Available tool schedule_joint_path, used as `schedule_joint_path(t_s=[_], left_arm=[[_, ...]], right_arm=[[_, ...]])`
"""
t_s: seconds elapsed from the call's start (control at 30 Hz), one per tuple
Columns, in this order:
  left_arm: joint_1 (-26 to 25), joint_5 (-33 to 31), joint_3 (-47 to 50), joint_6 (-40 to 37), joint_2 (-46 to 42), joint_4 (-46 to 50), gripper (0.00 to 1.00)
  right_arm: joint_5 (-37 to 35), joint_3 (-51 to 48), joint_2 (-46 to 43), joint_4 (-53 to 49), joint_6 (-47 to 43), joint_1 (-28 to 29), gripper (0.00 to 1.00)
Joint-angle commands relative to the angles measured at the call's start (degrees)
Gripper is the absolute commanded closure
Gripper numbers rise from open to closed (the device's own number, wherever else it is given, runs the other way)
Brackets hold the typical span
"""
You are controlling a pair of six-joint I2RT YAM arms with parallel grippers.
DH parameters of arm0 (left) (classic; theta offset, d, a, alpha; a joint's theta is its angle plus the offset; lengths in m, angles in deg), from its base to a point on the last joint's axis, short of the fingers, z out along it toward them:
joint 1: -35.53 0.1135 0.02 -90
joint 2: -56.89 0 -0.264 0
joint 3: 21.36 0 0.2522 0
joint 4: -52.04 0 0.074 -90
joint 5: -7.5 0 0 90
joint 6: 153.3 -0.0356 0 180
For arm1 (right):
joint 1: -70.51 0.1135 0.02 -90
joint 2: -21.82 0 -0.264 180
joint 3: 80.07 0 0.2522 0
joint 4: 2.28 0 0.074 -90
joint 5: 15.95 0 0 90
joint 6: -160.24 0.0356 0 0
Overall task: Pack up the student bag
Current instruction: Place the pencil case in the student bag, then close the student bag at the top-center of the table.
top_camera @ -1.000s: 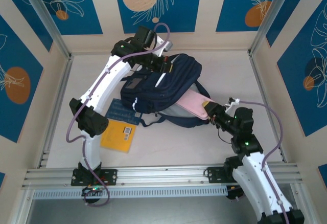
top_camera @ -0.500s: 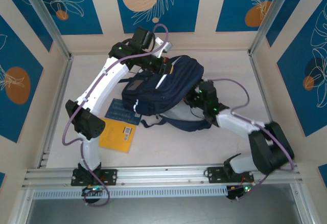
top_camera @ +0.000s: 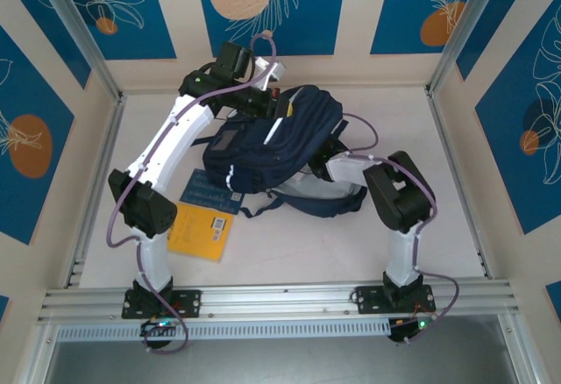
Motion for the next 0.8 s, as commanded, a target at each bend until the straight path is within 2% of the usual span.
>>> schedule_joint_path(t_s=[0.0, 0.17, 0.4, 0.57, 0.77], left_arm=[[1.1, 4.0, 0.0, 0.9, -2.7, -6.6, 1.0], [1.1, 2.5, 3.1, 1.3, -2.1, -7.9, 1.0], [-0.5, 2.0, 8.0, 1.9, -3.0, -10.5, 1.0], [-4.7, -0.5, 6.0, -0.9, -0.2, -7.9, 1.0], [-11.3, -2.5, -4.6, -3.9, 7.2, -2.9, 1.0]], right_arm=[[-0.4, -6.0, -11.6, -7.2, -7.8, -1.2, 0.01], [-3.7, -17.5, -28.0, -16.7, -13.5, -3.1, 0.01], [-7.2, -32.4, -49.4, -24.2, -14.8, -6.7, 0.01], [-10.2, -39.8, -62.2, -27.3, -16.4, -6.0, 0.22], [-16.7, -47.0, -61.3, -31.9, -10.5, -0.5, 0.36]])
